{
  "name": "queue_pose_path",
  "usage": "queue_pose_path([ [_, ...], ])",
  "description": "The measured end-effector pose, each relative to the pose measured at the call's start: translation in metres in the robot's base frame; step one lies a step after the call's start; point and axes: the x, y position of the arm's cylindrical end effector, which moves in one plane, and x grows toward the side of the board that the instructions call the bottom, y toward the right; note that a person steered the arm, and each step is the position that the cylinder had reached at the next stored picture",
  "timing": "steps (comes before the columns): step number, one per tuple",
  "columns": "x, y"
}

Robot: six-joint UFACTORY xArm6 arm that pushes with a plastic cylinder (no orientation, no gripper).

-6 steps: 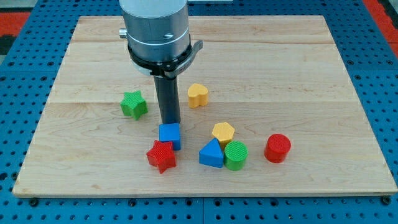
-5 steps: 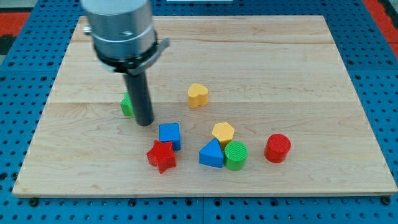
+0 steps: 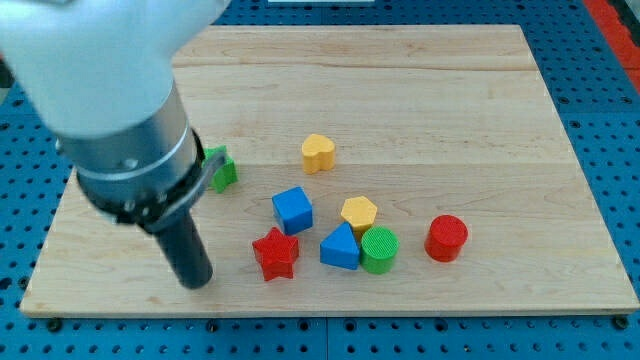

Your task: Move the green circle diagonal to the green star

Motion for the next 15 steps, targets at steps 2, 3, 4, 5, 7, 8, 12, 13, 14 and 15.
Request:
queue_pose_path([
  [2,-0.010,0.180],
  [3,-0.014,0.215],
  [4,-0.015,0.232],
  [5,-0.031,0.241],
  [7,-0.017,0.219],
  [8,-0.021,0.158],
  [12,-0.056,0.200],
  [13,-0.085,0.220],
  [14,-0.101,0.252],
  [15,-0.135,0.239],
])
